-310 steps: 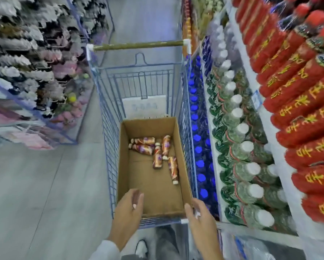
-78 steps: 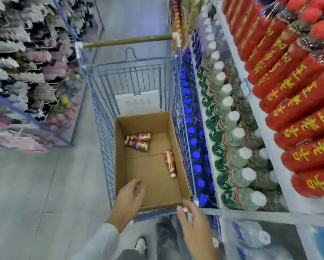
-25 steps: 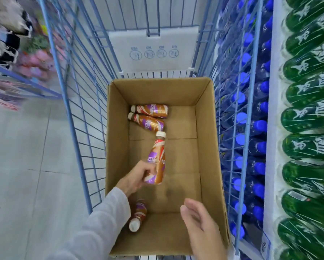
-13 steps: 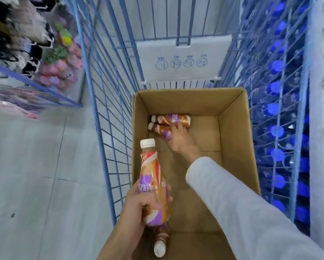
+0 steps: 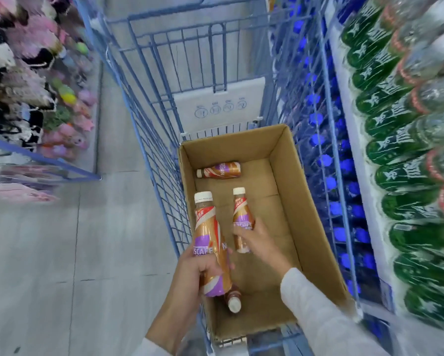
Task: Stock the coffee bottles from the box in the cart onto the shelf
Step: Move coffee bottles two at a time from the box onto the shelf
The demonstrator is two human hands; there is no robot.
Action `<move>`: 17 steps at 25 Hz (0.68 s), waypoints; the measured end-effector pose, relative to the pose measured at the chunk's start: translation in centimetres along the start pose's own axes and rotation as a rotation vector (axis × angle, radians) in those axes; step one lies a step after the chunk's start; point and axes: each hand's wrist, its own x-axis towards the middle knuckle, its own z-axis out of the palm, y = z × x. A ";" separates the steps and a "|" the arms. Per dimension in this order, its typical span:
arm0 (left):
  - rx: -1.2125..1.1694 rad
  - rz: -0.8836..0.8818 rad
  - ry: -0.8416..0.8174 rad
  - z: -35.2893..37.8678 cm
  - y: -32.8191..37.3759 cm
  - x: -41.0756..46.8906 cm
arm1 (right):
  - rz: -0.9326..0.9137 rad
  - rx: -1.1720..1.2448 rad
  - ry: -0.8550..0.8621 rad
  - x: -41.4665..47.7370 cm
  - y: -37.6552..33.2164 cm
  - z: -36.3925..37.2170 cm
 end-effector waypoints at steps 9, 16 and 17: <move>0.327 0.159 -0.266 9.0 0.3 -12.4 | -0.292 0.603 0.365 -27.3 -1.6 -8.6; 0.541 0.192 -0.678 17.8 -7.9 -23.9 | -0.446 0.785 0.620 -44.9 7.6 -15.4; 0.580 0.191 -0.714 18.9 -10.1 -25.7 | -0.467 0.807 0.653 -47.6 9.9 -16.3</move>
